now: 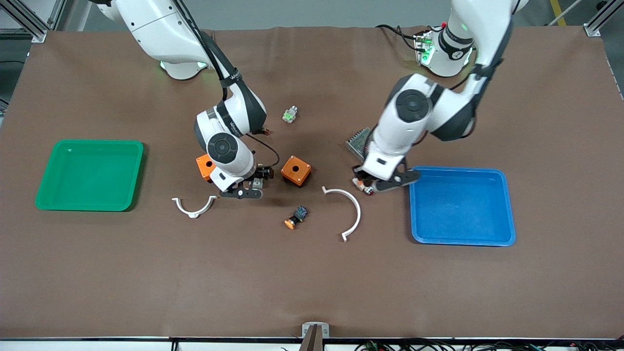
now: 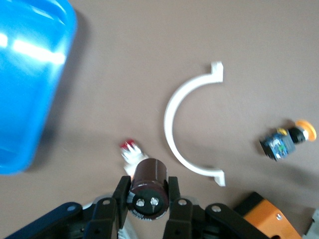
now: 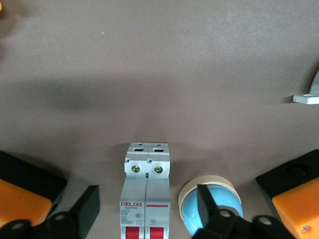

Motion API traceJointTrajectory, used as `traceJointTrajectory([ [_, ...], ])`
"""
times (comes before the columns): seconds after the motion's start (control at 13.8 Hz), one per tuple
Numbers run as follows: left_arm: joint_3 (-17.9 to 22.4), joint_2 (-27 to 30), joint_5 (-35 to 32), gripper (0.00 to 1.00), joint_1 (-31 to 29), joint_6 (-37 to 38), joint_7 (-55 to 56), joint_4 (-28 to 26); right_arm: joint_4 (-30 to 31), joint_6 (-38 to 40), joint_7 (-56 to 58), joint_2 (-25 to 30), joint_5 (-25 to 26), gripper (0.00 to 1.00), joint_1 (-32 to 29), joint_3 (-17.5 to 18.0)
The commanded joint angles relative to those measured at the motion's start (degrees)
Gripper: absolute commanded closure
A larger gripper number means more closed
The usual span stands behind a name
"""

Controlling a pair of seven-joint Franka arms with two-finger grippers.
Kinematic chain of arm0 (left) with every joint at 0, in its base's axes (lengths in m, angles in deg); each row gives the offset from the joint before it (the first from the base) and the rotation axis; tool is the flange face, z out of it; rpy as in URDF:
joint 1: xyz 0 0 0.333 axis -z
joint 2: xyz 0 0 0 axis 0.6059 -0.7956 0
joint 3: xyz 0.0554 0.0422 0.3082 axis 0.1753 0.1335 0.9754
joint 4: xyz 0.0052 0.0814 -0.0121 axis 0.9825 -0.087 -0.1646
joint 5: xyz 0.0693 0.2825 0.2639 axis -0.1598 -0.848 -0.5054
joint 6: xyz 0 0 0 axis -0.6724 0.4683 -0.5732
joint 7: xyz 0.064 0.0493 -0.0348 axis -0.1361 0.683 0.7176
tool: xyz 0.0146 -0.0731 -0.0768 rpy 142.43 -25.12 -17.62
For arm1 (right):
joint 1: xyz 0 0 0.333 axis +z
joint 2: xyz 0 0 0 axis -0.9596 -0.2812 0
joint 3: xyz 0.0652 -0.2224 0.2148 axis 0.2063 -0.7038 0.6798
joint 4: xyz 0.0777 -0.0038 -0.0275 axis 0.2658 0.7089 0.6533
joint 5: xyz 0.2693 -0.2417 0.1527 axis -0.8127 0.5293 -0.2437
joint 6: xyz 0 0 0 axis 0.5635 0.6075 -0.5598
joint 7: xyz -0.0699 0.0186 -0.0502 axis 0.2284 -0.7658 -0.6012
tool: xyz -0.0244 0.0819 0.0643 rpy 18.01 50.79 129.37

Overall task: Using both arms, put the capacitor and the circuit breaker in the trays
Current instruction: 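Carry the capacitor over the blue tray with the left gripper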

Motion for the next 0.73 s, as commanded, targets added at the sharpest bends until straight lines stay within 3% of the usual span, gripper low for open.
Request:
traceJointTrajectory([
  [0.0, -0.6, 1.9, -0.6, 1.0, -4.8, 3.6, -6.5, -1.3, 0.1, 0.4, 0.2, 0.2, -1.2, 0.43, -0.4, 0.1],
  [0.15, -0.5, 1.9, -0.7, 1.0, -8.2, 6.1, -11.4, -1.4, 0.1, 0.4, 0.1, 0.2, -1.2, 0.58, -0.3, 0.1],
  [0.36, -0.4, 1.3, -2.2, 1.0, -14.0, 6.8, -19.6, -2.6, 0.0, 2.3, 0.1, 0.3, -1.2, 0.68, -0.2, 0.1],
  [0.65, -0.5, -0.1, -7.1, 1.0, -19.5, 6.8, -23.3, -3.9, -1.3, 7.7, 0.1, 2.7, -1.2, 0.7, -0.7, 0.0],
])
